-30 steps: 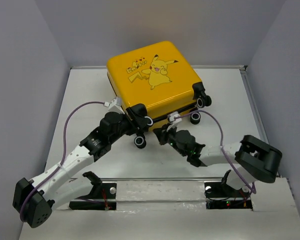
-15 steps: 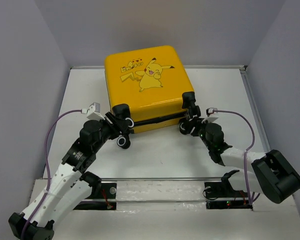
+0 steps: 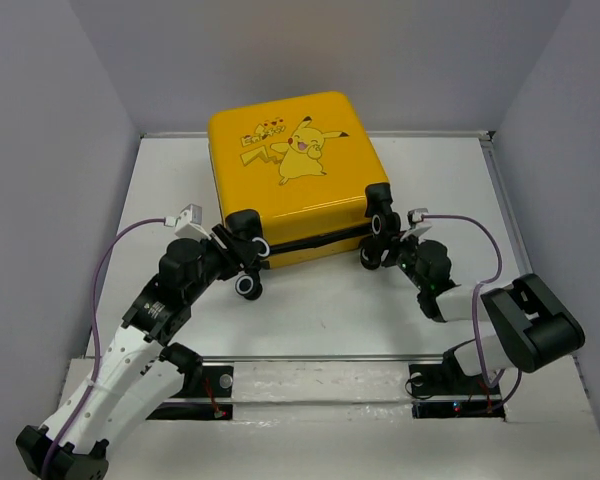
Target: Pack the luggage
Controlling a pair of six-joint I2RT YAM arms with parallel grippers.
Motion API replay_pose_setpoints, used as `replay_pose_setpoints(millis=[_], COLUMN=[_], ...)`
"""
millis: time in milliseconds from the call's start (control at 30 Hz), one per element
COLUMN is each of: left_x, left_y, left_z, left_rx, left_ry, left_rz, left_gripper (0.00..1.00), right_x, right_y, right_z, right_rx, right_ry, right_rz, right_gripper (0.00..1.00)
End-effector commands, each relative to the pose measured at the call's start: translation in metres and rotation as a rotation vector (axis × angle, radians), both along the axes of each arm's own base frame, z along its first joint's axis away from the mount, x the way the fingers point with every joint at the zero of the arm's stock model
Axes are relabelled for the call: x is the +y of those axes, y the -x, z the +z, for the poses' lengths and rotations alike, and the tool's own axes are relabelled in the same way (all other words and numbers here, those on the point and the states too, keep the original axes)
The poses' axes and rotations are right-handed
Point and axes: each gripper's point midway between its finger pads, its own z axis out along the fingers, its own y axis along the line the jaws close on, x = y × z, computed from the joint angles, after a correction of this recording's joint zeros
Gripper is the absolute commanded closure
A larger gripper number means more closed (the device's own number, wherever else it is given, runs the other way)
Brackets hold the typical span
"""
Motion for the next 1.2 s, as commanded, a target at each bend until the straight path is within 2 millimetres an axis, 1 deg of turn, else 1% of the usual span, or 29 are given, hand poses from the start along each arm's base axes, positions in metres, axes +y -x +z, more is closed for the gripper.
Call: replay_pose_setpoints(millis=[0, 33, 100, 133, 167, 200, 233, 300, 367, 400, 433, 567, 667, 800, 833, 900, 1000, 1033, 1100, 1133, 1167], left_x=[-0.013, -0.013, -0.013, -0.013, -0.013, -0.013, -0.013, -0.014, -0.014, -0.014, -0.014, -0.011, -0.01, -0.01, -0.011, -0.01, -0.011, -0.011, -0.012, -0.012, -0.012], left_y=[0.021, 0.021, 0.019, 0.019, 0.019, 0.018, 0.018, 0.017, 0.017, 0.018, 0.019, 0.023, 0.024, 0.023, 0.022, 0.023, 0.023, 0.023, 0.023, 0.024, 0.024], left_z=[0.157, 0.156, 0.148, 0.146, 0.143, 0.139, 0.137, 0.133, 0.13, 0.13, 0.131, 0.134, 0.135, 0.134, 0.133, 0.134, 0.135, 0.134, 0.133, 0.133, 0.133], left_rx=[-0.449, -0.448, -0.429, -0.427, -0.422, -0.413, -0.41, -0.403, -0.398, -0.397, -0.398, -0.408, -0.41, -0.407, -0.405, -0.411, -0.411, -0.41, -0.408, -0.408, -0.407], left_ry=[0.251, 0.248, 0.239, 0.236, 0.235, 0.232, 0.231, 0.229, 0.23, 0.235, 0.237, 0.244, 0.246, 0.246, 0.243, 0.245, 0.248, 0.25, 0.253, 0.253, 0.254], left_rz=[-0.125, -0.124, -0.119, -0.118, -0.116, -0.116, -0.116, -0.114, -0.117, -0.117, -0.12, -0.115, -0.113, -0.112, -0.112, -0.112, -0.116, -0.116, -0.119, -0.119, -0.119], left_gripper=[0.94, 0.94, 0.94, 0.94, 0.94, 0.94, 0.94, 0.94, 0.94, 0.94, 0.94, 0.94, 0.94, 0.94, 0.94, 0.94, 0.94, 0.94, 0.94, 0.94, 0.94], right_x=[0.006, 0.01, 0.014, 0.016, 0.017, 0.017, 0.016, 0.012, 0.009, 0.009, 0.008, 0.009, 0.013, 0.014, 0.011, 0.01, 0.018, 0.024, 0.028, 0.03, 0.032], right_y=[-0.03, -0.029, -0.03, -0.028, -0.028, -0.026, -0.024, -0.021, -0.021, -0.023, -0.027, -0.039, -0.043, -0.044, -0.044, -0.04, -0.04, -0.041, -0.044, -0.044, -0.046], right_z=[0.056, 0.062, 0.069, 0.073, 0.077, 0.078, 0.086, 0.085, 0.087, 0.086, 0.09, 0.081, 0.082, 0.071, 0.071, 0.063, 0.056, 0.055, 0.055, 0.052, 0.054], right_rx=[-0.192, -0.209, -0.227, -0.236, -0.245, -0.249, -0.269, -0.268, -0.272, -0.263, -0.275, -0.252, -0.251, -0.209, -0.21, -0.191, -0.174, -0.169, -0.17, -0.162, -0.164], right_ry=[-0.041, -0.045, -0.047, -0.044, -0.044, -0.041, -0.043, -0.036, -0.021, -0.011, 0.004, 0.032, 0.027, 0.028, 0.015, 0.015, 0.011, -0.002, -0.016, -0.019, -0.028], right_rz=[0.005, 0.031, 0.049, 0.066, 0.072, 0.077, 0.076, 0.066, 0.052, 0.048, 0.039, 0.028, 0.037, 0.038, 0.023, 0.025, 0.065, 0.09, 0.105, 0.111, 0.118], right_gripper=[0.38, 0.42, 0.46, 0.5, 0.51, 0.51, 0.52, 0.53, 0.53, 0.53, 0.53, 0.58, 0.61, 0.55, 0.55, 0.55, 0.61, 0.65, 0.69, 0.73, 0.75])
